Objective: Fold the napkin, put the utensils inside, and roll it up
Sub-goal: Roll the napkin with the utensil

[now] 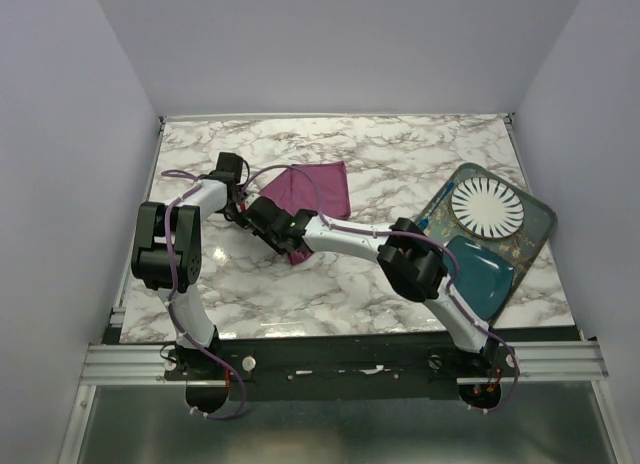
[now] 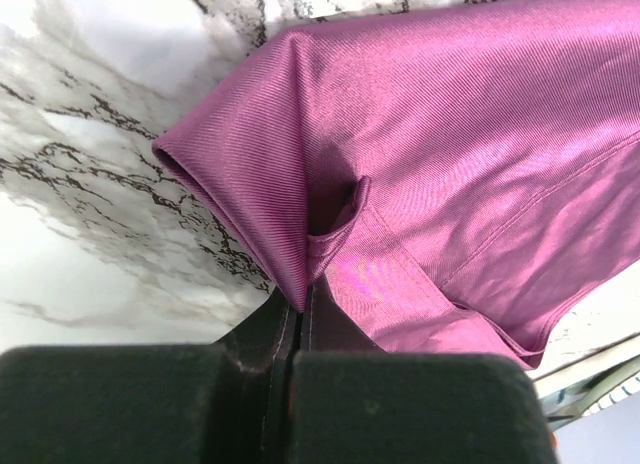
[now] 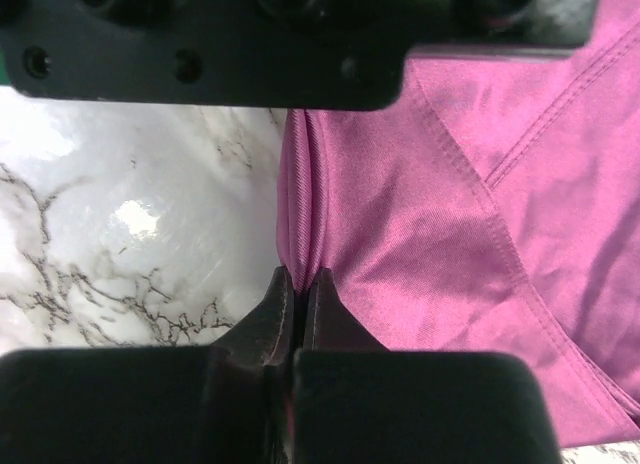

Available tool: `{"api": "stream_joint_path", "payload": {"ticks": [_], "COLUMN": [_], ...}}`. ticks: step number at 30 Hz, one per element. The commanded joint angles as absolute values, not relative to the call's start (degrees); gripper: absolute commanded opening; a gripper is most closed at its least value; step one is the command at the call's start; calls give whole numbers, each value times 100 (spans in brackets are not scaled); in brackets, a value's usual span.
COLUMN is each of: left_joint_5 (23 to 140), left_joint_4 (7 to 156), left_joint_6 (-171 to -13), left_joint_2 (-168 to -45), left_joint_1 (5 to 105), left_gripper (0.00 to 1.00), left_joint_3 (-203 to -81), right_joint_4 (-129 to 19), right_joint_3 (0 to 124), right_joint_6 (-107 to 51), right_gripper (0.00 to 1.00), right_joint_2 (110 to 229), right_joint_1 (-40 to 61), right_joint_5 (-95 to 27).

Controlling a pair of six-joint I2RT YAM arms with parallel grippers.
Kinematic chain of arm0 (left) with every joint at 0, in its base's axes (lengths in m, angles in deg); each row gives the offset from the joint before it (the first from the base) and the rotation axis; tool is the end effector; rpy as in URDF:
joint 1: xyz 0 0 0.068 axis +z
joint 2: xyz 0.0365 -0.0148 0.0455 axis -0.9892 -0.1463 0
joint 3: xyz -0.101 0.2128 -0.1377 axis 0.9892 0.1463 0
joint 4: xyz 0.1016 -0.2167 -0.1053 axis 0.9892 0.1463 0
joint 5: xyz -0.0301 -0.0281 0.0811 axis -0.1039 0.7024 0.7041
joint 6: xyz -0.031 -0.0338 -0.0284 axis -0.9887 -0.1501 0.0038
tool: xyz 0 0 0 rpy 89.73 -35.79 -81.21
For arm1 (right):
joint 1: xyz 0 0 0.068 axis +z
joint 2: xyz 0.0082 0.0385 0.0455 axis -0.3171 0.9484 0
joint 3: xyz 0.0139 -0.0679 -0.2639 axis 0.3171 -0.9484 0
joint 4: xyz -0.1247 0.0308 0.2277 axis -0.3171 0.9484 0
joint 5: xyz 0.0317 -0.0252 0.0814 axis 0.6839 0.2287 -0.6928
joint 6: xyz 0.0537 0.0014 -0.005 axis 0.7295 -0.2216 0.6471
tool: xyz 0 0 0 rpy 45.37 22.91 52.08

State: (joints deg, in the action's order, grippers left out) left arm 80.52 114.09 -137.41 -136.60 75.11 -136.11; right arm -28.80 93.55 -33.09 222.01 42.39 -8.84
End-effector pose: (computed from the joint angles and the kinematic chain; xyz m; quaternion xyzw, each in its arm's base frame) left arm 0.3530 -0.0457 0.1589 -0.4044 0.8935 -0.1608 0.1108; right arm 0.2589 0.4428 0.1605 -0.4238 0.8391 0.0378 0.3390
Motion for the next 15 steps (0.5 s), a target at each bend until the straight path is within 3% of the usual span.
{"api": "stream_joint_path", "payload": {"ticks": [1, 2, 6, 10, 15], "left_joint_5": [8257, 8266, 8354, 8485, 8547], "left_joint_4": [11716, 11655, 11435, 11400, 11382], "left_joint_6": [-13180, -13101, -12697, -12232, -11949], "left_joint_2": [-13831, -13805, -13585, -13296, -12909], "left_joint_1": [7517, 7517, 7508, 7500, 7438], "left_gripper": [0, 1, 29, 46, 53], "left_joint_3": [-13719, -13719, -13737, -13851, -13712], "right_joint_4": [-2797, -2753, -2718, -2726, -2735], "right_joint_3": [9169, 9160, 9133, 9151, 9230], "right_joint_6": [-3075, -2961, -2715, -2468, -2134], "right_gripper": [0, 0, 1, 0, 1], "right_joint_2": [22205, 22197, 22187, 22354, 22601], "right_joint_1": [3970, 3891, 3444, 3039, 2582], "right_joint_5": [-2248, -2547, -3822, -5217, -6179]}}
